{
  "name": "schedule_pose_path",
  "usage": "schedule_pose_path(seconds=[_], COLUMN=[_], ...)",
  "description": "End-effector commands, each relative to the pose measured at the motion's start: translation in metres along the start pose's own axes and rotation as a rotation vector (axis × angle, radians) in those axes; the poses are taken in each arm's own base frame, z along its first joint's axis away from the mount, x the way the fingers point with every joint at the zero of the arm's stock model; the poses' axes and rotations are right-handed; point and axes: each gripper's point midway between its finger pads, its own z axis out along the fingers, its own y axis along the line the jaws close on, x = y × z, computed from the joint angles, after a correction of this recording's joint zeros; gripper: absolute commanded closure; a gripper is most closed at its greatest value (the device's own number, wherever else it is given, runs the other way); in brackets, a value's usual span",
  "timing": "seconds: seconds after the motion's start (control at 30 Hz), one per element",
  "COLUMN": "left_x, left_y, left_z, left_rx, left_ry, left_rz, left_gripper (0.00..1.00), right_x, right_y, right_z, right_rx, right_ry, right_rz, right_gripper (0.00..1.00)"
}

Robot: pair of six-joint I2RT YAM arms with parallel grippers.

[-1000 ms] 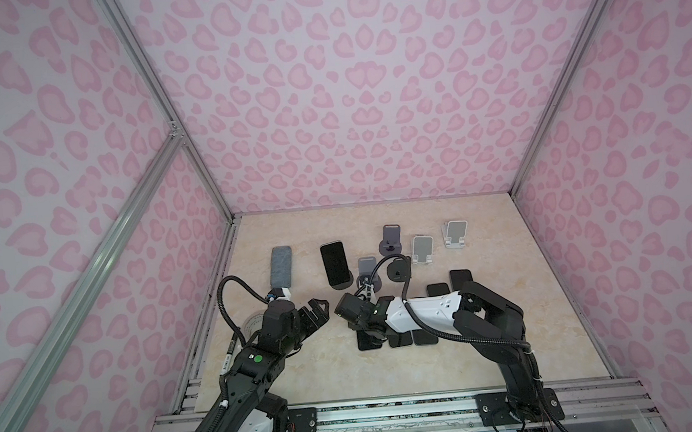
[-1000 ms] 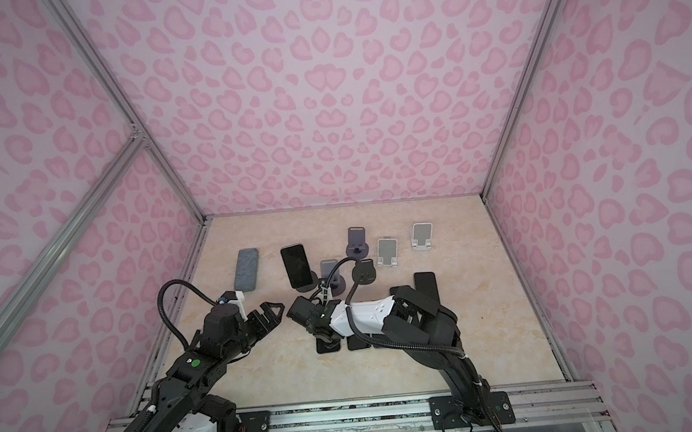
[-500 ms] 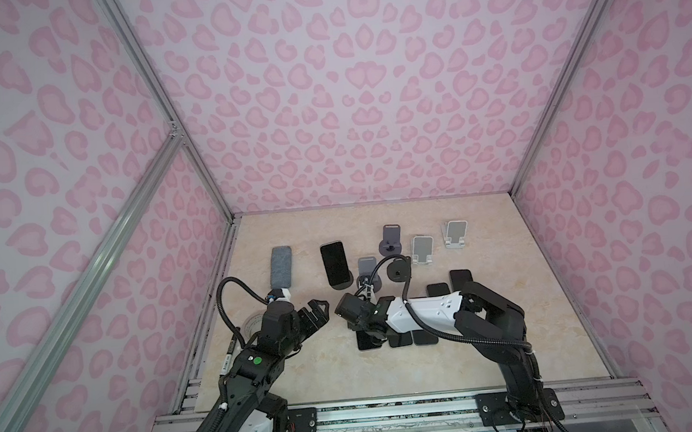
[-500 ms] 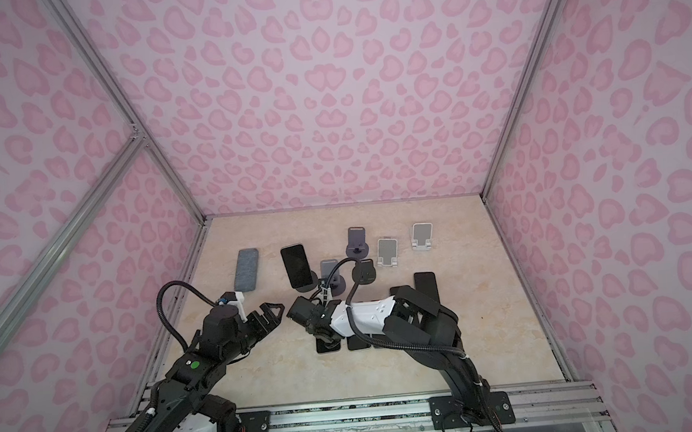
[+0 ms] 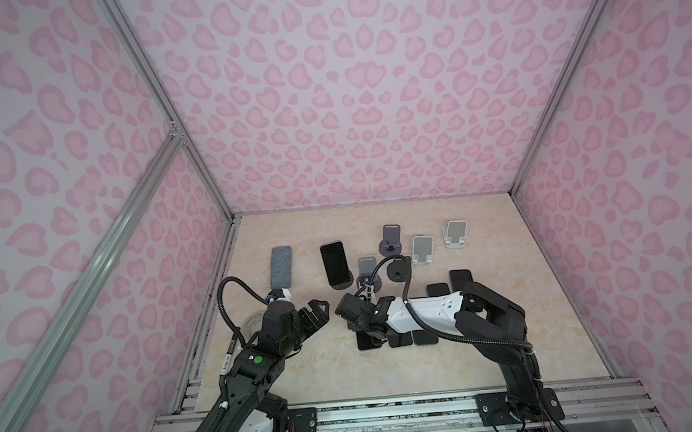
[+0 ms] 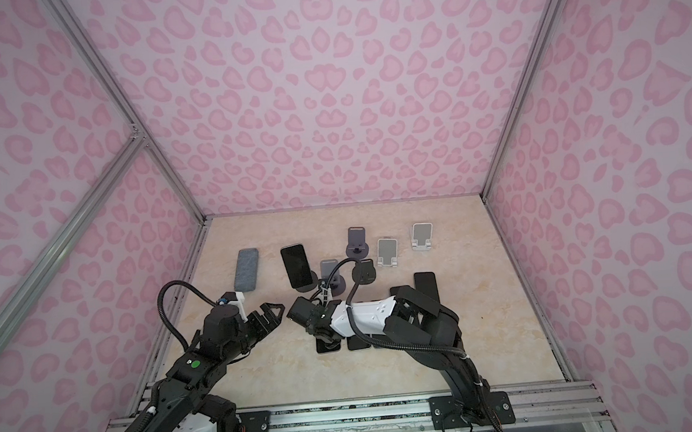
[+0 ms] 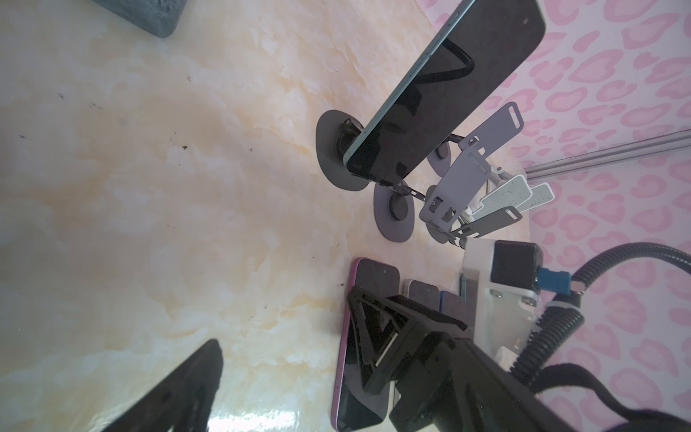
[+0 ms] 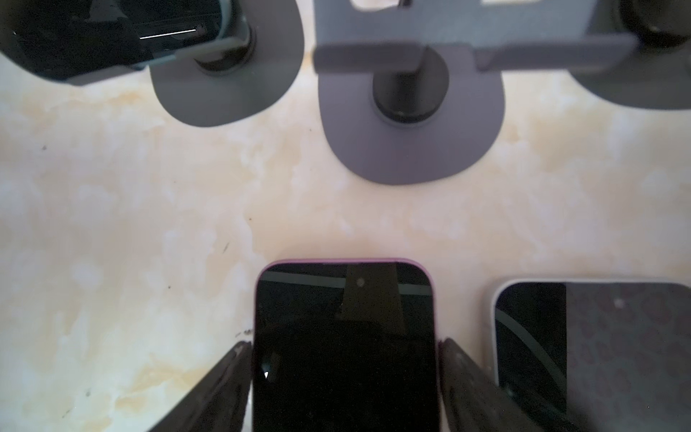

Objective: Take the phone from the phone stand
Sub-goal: 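Open the right gripper and raise it off the laid phone, then reach the left gripper to the teal-edged phone while the right draws back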

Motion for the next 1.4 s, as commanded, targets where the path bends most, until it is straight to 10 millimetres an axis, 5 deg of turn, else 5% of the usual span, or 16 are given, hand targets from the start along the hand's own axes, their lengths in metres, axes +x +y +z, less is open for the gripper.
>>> schedule_pose_path(seconds=[0.0,0.27,0.57,0.67,0.8,0.93,1.1,1.37], left_x=[-0.003,-0.006,-0.024,-0.031,-0.039,-0.049,-0.056,-0.066], left_y=[-0.004,-0.008,-0.028,-0.036,-0.055,-0.072,-0.083,-0.098], left_z=[0.0,-0.001,-0.013,-0.016,-0.021,-0.023,-0.013,0.014], left_rx=[0.01,0.015,0.026,0.031,0.079,0.108,0.083,-0.089], left_ry=[-0.011,-0.012,-0.04,-0.051,-0.056,-0.068,-0.067,-0.093], left_rz=[0.001,0.004,0.044,0.049,0.076,0.118,0.141,0.245], left_gripper=[0.01,0.02,0.02,0.03,0.03,0.04,0.06,0.09], right_x=[0.017,-0.004,-0.072,-0.093,-0.115,-0.132,-0.125,-0.122], right_y=[-0.014,0.0,-0.006,-0.026,-0.075,-0.113,-0.153,-0.194], right_z=[-0.001,-0.021,-0.078,-0.089,-0.102,-0.125,-0.128,-0.135], right_rx=[0.044,-0.024,-0.093,-0.121,-0.124,-0.297,-0.477,-0.339], right_ry=[0.068,0.017,-0.158,-0.167,-0.202,-0.276,-0.303,-0.418], right_rz=[-0.01,-0.013,-0.058,-0.07,-0.046,0.083,0.267,0.266], right_gripper=[0.22,0.22,0.21,0.19,0.17,0.13,0.08,0.08])
